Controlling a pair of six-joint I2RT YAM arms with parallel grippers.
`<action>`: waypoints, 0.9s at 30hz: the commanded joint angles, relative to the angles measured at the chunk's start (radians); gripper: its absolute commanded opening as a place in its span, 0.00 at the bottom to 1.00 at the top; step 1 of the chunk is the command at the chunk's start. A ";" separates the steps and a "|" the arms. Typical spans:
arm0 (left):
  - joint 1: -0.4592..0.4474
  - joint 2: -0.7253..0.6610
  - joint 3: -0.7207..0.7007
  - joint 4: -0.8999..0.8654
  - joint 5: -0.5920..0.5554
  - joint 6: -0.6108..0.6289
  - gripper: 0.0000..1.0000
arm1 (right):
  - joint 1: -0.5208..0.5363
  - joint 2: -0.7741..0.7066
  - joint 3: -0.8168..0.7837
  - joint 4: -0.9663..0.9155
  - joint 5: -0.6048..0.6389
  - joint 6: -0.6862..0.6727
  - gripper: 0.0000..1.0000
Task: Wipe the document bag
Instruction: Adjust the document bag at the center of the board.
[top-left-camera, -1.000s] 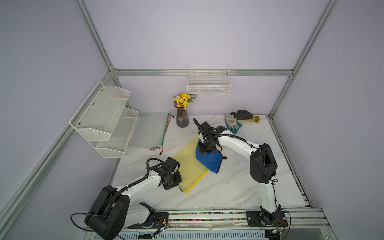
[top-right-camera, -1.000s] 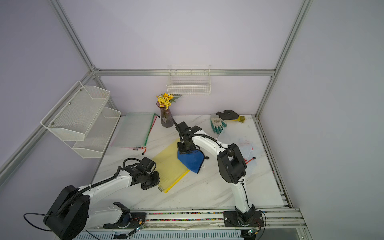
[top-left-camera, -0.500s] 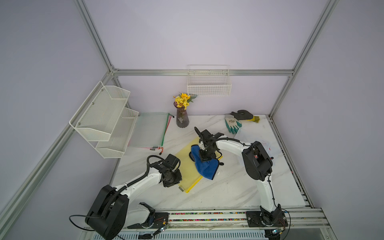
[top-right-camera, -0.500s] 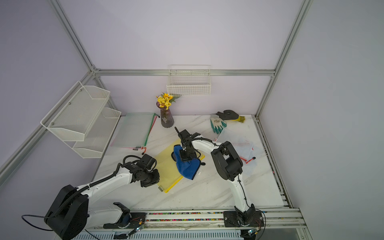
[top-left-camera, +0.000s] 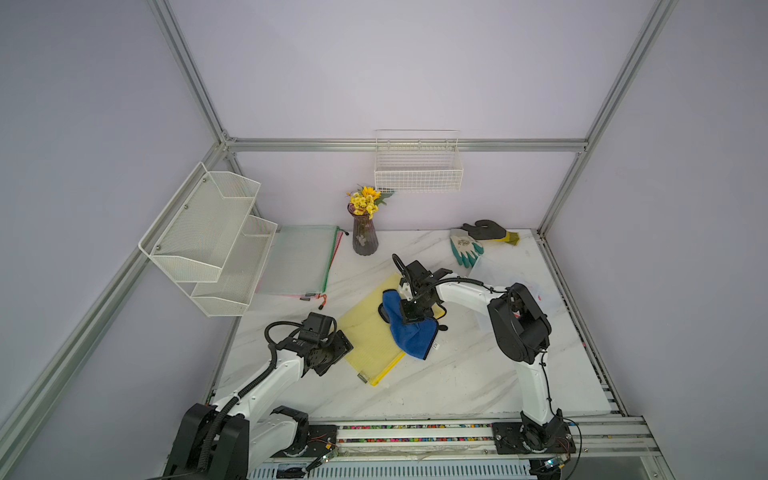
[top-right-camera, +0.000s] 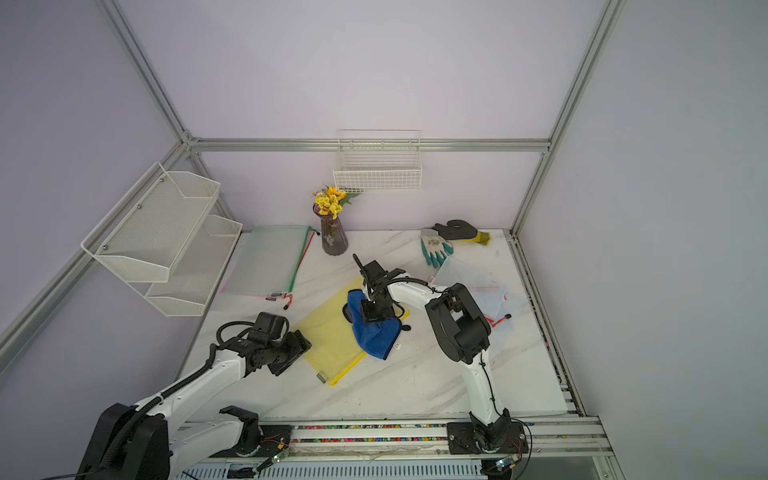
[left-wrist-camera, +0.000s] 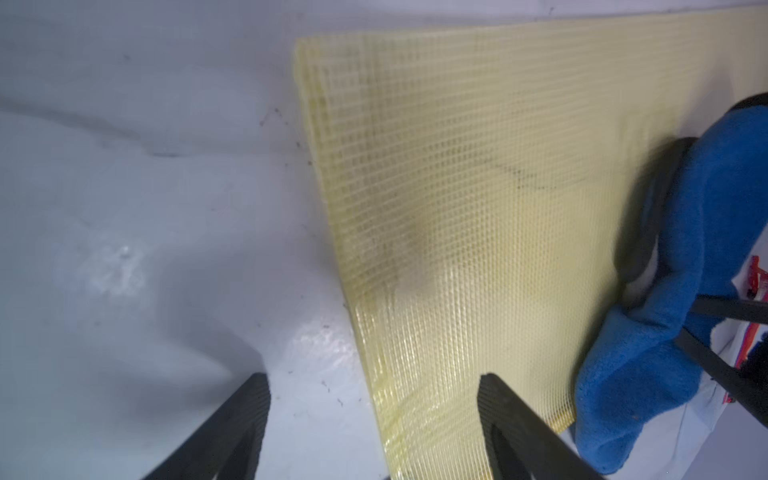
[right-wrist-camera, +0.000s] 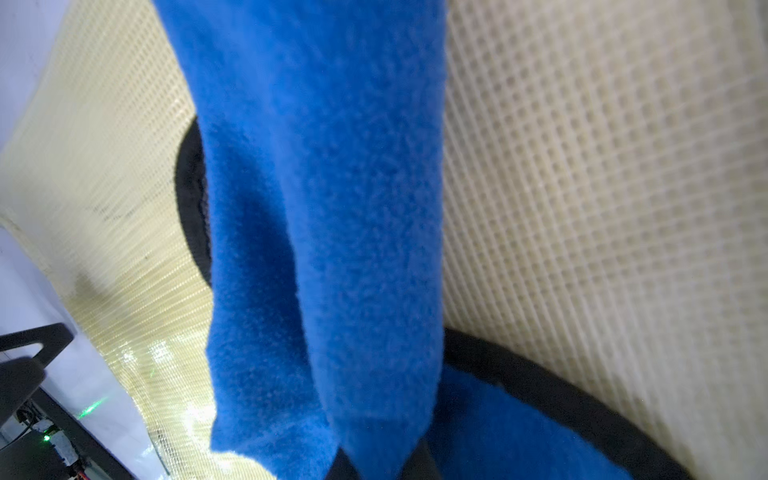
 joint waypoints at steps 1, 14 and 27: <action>0.030 0.062 -0.017 0.225 0.029 -0.063 0.81 | 0.015 0.146 -0.105 -0.085 0.067 -0.016 0.00; 0.069 0.226 -0.184 0.515 0.157 -0.136 0.74 | 0.011 0.158 -0.138 -0.069 0.028 -0.006 0.00; 0.082 -0.124 0.043 0.081 -0.032 0.019 0.00 | 0.003 -0.022 -0.070 -0.103 0.039 0.061 0.00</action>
